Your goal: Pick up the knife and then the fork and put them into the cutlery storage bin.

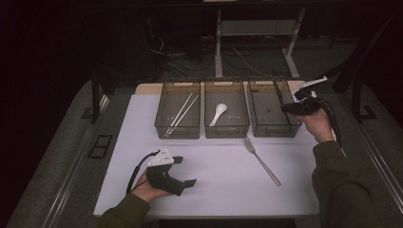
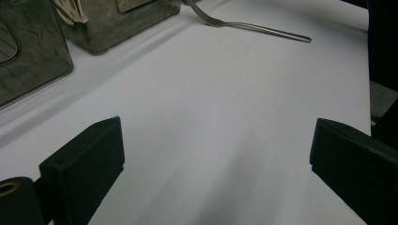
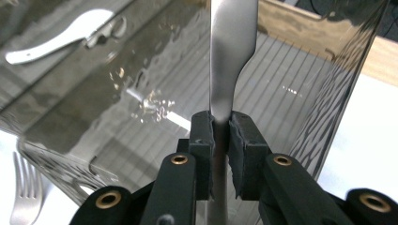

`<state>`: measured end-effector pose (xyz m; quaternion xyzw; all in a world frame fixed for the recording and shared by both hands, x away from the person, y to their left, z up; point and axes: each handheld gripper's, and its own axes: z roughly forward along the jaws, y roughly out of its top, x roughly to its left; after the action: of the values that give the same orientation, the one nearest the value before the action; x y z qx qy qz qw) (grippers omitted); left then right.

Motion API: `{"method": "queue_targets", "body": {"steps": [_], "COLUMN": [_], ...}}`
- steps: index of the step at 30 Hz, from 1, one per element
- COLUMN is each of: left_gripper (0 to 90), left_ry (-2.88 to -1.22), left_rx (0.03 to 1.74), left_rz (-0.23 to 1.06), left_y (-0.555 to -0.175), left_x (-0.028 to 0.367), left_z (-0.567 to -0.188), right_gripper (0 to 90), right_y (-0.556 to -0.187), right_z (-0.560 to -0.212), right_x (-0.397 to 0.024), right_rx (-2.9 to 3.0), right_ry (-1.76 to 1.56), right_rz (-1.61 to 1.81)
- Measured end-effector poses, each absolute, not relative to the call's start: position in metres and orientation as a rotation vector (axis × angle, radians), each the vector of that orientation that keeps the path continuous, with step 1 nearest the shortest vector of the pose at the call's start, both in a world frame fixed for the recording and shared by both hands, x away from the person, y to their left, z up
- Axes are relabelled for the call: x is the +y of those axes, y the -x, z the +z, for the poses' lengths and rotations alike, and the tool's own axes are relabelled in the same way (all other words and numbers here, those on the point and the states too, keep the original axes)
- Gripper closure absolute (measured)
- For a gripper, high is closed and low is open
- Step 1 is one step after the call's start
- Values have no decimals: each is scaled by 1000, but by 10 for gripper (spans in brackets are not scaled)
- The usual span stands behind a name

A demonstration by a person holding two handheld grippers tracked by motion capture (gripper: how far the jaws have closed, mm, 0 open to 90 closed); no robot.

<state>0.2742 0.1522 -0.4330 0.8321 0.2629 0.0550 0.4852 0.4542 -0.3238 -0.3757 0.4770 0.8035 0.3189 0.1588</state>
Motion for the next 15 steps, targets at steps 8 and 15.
{"method": "queue_targets", "body": {"steps": [8, 15], "left_gripper": [23, 24], "left_ry": [-2027, -2027], "left_rx": [639, 638], "left_rz": [131, 132], "left_y": [-275, -274], "left_x": [152, 152], "left_z": [-433, -433], "right_gripper": [797, 737], "right_y": [-461, -468], "right_z": [-387, -394], "right_x": [-321, -312], "right_rx": [2332, 2337], "right_ry": [-1404, -1442], "right_rz": [848, 796]}}
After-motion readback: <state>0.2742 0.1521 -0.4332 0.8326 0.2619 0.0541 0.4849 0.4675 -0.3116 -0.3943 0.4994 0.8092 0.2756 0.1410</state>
